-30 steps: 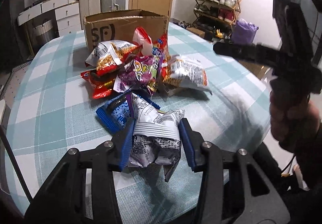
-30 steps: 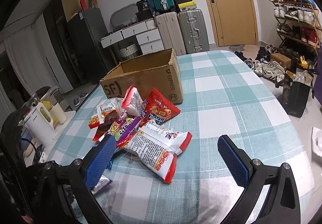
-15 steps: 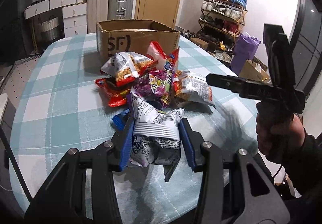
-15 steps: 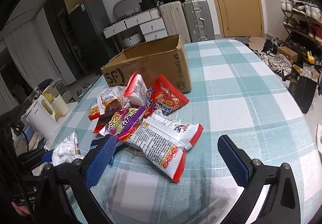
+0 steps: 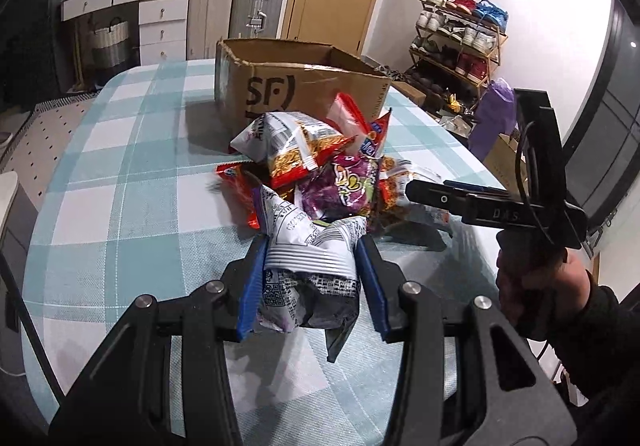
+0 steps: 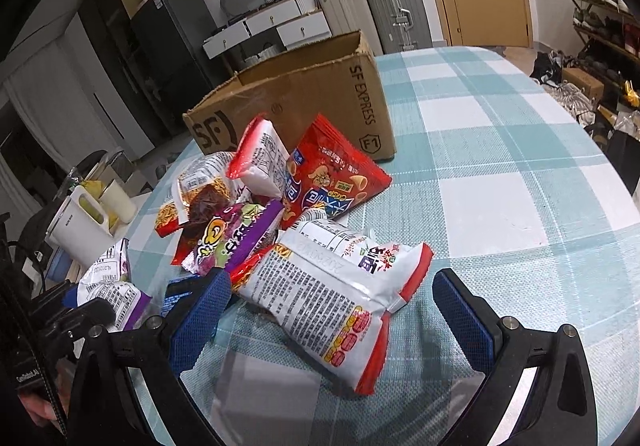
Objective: Organize snacks
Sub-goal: 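Lift the chip bag with the left gripper while the right gripper grasps the red-white cracker bag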
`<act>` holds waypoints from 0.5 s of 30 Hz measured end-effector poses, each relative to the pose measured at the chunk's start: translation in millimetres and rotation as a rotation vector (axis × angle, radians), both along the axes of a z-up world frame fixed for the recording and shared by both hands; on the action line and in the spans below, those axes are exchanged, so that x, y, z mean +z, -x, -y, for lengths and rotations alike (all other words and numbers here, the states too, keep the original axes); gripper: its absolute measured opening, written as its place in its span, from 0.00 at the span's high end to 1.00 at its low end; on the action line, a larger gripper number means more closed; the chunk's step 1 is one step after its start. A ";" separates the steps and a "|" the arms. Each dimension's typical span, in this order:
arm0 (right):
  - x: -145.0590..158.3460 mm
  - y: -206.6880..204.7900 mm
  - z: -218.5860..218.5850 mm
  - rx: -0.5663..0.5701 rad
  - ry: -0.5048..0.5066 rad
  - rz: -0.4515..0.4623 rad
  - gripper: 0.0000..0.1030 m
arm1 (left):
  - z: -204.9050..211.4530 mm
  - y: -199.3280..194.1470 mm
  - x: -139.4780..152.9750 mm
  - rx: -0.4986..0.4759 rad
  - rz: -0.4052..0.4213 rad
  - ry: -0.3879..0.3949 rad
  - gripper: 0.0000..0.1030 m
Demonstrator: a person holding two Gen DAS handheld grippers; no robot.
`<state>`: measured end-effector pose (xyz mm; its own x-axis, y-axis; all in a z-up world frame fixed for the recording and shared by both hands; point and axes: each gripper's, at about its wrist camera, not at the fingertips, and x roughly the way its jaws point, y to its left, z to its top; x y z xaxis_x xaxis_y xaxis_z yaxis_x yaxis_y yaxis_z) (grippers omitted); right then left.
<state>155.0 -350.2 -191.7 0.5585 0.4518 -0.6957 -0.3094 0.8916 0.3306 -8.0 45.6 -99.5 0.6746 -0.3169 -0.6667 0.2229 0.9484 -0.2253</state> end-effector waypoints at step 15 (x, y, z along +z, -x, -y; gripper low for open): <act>-9.9 -14.7 -10.9 0.015 0.015 -0.027 0.10 | -9.0 -15.8 -6.3 0.019 -0.017 0.010 0.60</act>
